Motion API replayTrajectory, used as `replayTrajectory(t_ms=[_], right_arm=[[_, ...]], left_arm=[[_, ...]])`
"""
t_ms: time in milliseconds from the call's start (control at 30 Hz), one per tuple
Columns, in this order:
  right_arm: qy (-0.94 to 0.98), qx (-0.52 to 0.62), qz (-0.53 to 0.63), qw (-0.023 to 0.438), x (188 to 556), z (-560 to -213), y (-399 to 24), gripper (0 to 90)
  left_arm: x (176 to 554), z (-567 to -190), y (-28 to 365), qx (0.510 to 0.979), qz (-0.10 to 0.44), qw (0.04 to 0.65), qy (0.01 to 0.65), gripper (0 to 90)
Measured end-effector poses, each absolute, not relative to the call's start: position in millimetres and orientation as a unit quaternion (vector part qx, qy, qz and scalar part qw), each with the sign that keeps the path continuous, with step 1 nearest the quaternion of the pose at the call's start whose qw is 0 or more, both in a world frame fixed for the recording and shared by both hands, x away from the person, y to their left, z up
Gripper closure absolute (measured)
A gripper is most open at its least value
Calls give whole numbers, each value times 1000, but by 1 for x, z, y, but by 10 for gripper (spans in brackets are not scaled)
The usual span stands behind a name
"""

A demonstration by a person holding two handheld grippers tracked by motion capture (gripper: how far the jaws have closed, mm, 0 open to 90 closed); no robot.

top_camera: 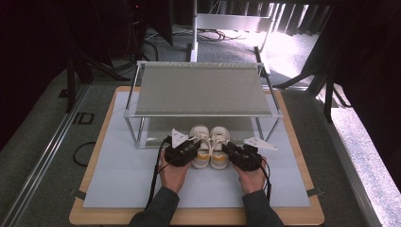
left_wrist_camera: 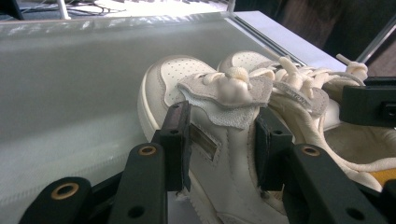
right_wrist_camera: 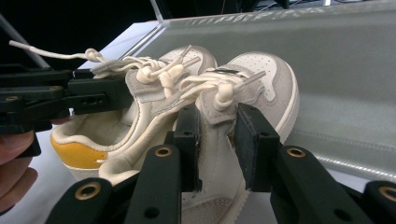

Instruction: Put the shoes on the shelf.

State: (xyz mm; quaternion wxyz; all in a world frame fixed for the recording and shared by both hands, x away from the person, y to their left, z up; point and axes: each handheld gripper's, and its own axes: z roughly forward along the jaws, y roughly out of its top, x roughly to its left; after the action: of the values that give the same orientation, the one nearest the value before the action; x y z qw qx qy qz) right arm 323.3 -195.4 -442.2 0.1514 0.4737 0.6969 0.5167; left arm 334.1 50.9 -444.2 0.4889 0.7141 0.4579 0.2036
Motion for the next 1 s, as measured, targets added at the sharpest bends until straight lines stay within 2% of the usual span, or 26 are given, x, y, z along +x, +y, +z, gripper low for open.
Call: replayTrajectory(t_ms=[1000], right_arm=[[669, 486, 540, 155, 379, -460, -193, 712]], left_arm=[[378, -456, 34, 682, 284, 477, 477, 639]])
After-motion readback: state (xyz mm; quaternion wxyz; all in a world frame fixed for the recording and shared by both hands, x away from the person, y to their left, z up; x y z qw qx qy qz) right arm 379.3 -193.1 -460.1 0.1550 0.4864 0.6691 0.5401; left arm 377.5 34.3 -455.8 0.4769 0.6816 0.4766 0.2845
